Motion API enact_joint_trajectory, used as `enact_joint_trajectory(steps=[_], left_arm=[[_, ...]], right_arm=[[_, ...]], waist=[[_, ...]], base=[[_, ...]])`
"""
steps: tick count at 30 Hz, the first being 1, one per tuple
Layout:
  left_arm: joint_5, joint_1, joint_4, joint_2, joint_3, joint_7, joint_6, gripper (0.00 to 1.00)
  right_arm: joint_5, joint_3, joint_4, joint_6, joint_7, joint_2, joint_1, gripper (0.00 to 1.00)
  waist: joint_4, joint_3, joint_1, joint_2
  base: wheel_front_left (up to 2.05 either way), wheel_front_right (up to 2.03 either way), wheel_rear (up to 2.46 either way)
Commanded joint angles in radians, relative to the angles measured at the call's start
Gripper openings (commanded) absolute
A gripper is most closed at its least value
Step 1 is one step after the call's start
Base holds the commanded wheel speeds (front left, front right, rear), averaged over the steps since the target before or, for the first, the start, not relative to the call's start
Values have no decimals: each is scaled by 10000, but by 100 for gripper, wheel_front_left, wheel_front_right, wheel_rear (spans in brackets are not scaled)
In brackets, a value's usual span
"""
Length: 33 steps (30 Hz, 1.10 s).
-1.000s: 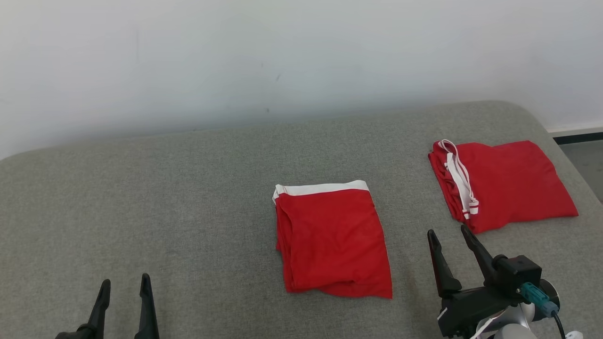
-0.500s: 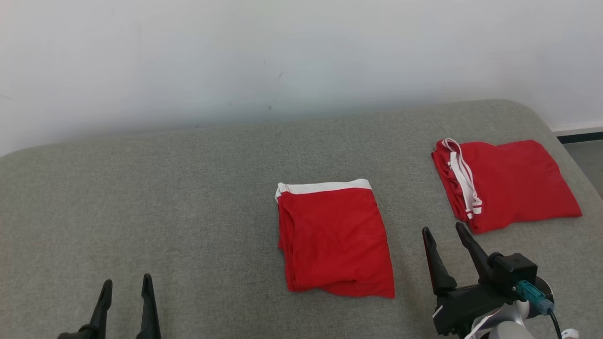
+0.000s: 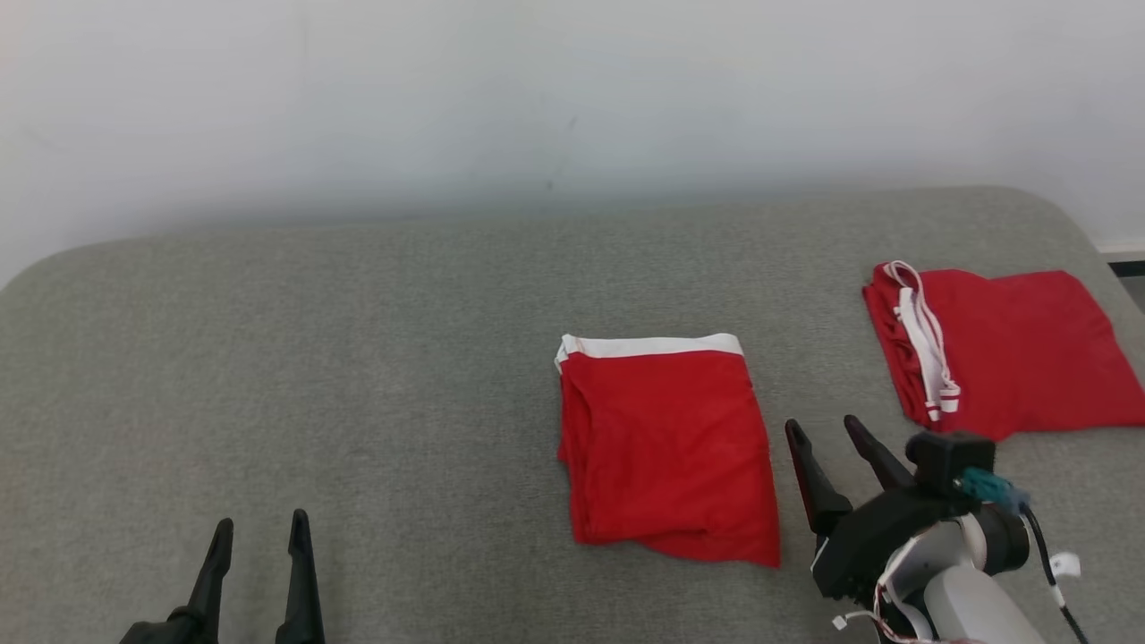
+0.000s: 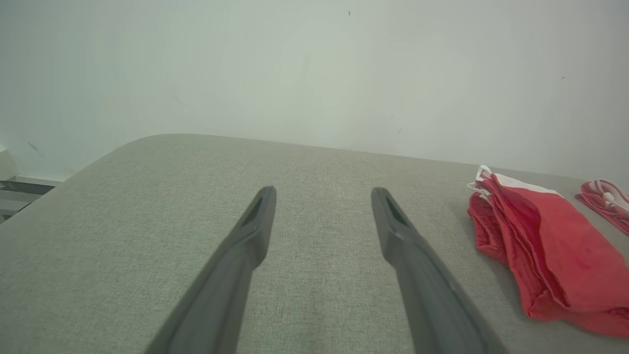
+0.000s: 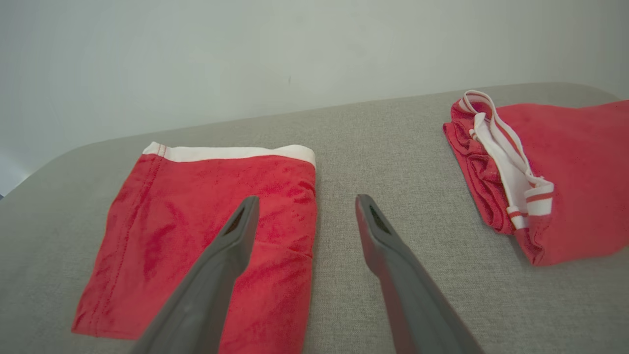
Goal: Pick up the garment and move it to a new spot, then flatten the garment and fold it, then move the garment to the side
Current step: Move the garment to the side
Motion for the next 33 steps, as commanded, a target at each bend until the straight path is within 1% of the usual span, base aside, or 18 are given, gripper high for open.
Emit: enact_joint_trajectory(steps=[1,3,9,16,18,22,23,24,26,31,33], left_arm=[[-37,-142,-3,3,-34,-15,-2,100],[-39,-186,33,9,-81,-15,-25,100],[-116,-219,67,4,-194,-15,20,100],[-194,-175,25,7,-313,-15,47,100],[-235,-180,23,7,-300,-15,37,100],[-283,-227,39,7,-291,-15,18,100],[-293,-230,38,7,-300,-15,29,100],[-298,-241,36,6,-320,-15,44,100],[-344,-279,48,6,-378,-15,72,100],[-375,-317,-30,9,-472,-15,159,100],[-396,-359,-81,6,-464,-15,180,100]], right_arm=[[263,58,266,-28,456,-39,-300,100],[48,181,802,-26,1122,-248,-679,100],[-129,-4,2333,-26,2015,-129,-1496,100],[-620,-602,3545,-26,2300,67,-1858,100],[-594,-667,3749,-26,2339,198,-1929,100],[-851,-593,4233,-26,2682,253,-1912,100],[-897,-604,4314,-26,2714,256,-1911,71],[-945,-677,4398,-26,2719,228,-1900,46],[-1121,-783,4569,-28,2746,135,-1866,0],[-1667,-815,4609,-51,2674,-252,-1965,0],[-1847,-587,4423,-52,2689,-394,-2096,0]], waist=[[340,215,0,0],[556,288,0,0],[1206,440,0,0],[1671,630,0,0],[1746,700,0,0],[1805,796,0,0],[1806,816,0,0],[1805,836,0,0],[1795,854,0,0],[1627,894,0,0],[1504,944,0,0]], base=[[0,0,0],[0,0,0],[0,0,0],[0,0,0],[0,0,0],[0,0,0],[0,0,0],[0,0,0],[0,0,0],[0,0,0],[0,0,0]])
